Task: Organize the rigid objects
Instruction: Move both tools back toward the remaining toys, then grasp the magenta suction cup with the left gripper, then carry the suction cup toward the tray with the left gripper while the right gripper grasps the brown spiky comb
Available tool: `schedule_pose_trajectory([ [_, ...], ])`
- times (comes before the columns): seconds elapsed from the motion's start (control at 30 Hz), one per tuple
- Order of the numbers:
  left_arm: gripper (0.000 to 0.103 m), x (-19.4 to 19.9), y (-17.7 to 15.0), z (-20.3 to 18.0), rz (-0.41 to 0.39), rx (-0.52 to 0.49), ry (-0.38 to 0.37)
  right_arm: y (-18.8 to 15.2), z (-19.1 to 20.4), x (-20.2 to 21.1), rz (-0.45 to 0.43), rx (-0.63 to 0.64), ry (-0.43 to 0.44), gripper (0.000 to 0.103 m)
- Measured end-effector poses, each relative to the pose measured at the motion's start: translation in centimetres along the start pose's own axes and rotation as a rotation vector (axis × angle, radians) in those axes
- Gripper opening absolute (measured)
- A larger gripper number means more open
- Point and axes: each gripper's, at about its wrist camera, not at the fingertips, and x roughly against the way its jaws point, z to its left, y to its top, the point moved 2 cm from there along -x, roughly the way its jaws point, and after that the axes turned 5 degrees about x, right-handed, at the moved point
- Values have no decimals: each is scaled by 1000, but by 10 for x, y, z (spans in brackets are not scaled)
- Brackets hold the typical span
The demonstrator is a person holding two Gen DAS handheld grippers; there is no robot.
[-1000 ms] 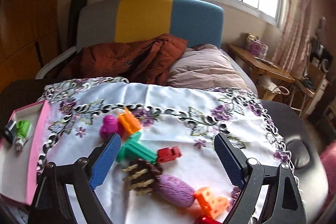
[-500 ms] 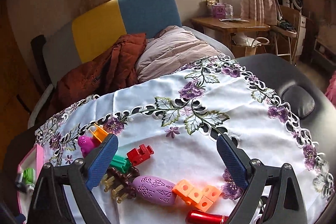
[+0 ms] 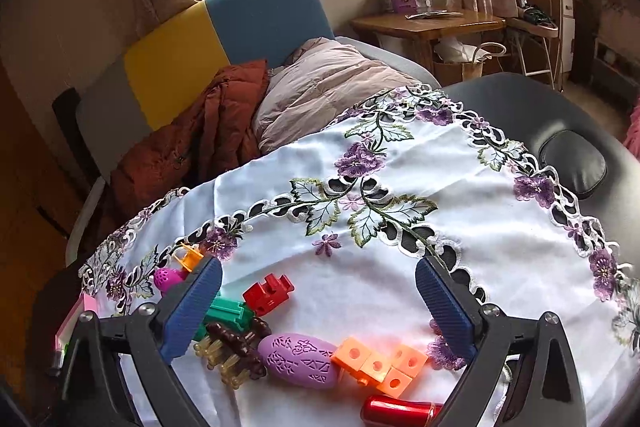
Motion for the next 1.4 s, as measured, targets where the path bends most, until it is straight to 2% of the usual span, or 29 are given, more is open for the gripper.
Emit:
schedule_pose_trajectory([
  [0.13,60,-14,13,-10,14,-5,-7,0,1,-2,11,-4,13,98],
  [0.27,60,-27,27,-28,5,-71,15,1,2,-2,10,-1,24,98],
  [0.67,60,-74,78,-77,-19,-199,5,2,3,-4,24,-12,65,99],
  [1.03,59,-118,105,-92,-20,-222,11,2,5,-7,33,-11,81,99],
  [1.13,45,-130,112,-94,-12,-206,6,2,6,-8,38,-7,80,99],
  [1.17,32,-134,113,-92,-5,-196,6,1,6,-9,39,-4,78,99],
  [1.4,32,-110,92,-66,-20,-115,-58,0,8,-12,49,23,73,99],
])
